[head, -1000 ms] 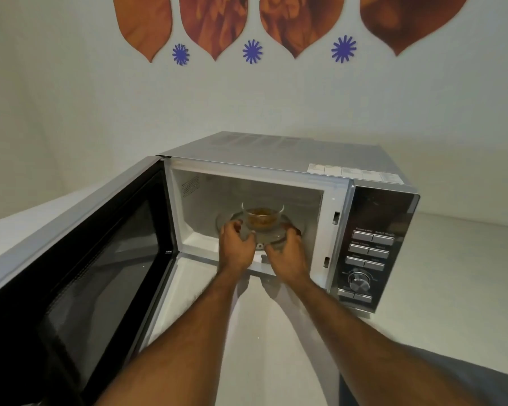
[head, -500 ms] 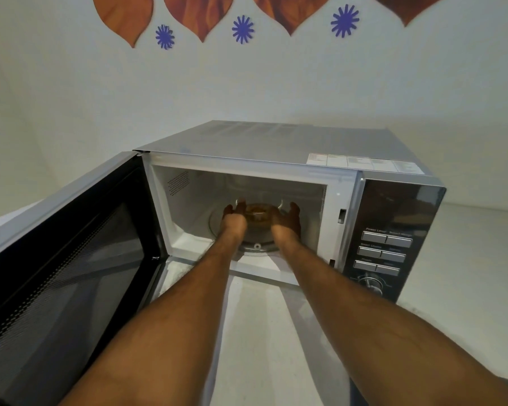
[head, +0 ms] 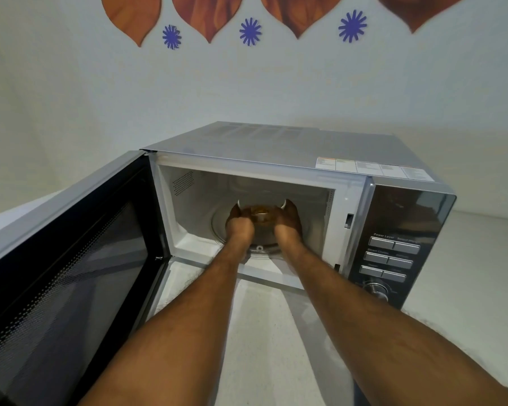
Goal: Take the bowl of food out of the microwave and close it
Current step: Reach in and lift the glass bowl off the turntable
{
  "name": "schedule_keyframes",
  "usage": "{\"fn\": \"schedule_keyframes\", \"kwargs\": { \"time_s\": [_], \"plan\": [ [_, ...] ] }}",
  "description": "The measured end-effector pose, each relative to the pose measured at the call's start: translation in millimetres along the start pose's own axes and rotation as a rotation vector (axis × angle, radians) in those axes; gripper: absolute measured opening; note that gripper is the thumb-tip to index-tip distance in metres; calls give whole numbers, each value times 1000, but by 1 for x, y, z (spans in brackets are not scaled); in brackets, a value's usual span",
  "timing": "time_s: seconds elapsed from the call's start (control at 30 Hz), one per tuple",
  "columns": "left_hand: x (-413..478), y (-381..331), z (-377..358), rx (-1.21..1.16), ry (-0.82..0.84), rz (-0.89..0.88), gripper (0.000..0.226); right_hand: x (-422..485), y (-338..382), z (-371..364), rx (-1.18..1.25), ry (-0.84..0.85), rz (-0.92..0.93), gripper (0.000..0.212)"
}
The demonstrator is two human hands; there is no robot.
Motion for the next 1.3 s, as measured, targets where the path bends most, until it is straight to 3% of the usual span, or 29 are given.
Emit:
{"fn": "schedule_keyframes", "kwargs": {
  "time_s": [0.17, 0.3, 0.53, 0.9, 1.1, 1.3],
  "plan": [
    [-22, -9, 2, -292, -27, 16, 22, -17, 3, 5, 217, -10, -25, 36],
    [-44, -4, 13, -313, -39, 0, 34, -30, 0, 11, 263, 6, -93, 34],
    [-98, 9, 37, -285, -85, -61, 39, -77, 1, 28, 263, 42, -8, 27],
    [-196, 26, 80, -336, 169, -83, 41, -180, -22, 64, 299, 33, 37, 32],
    [-237, 55, 75, -208, 344, -8, 41, -227, -44, 102, 307, -7, -35, 27],
    [-276, 71, 49, -214, 476, 21, 38, -267, -59, 147, 326, -46, -86, 47]
  ]
}}
Point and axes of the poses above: each hand's wrist, its own x-axis towards the middle knuckle, its own z-axis out of the back of the hand, y = z × x, the point moved 1 cm from there along x, towards the middle knuckle, and after that the axes turned 5 degrees about -x, right-handed, at the moved point
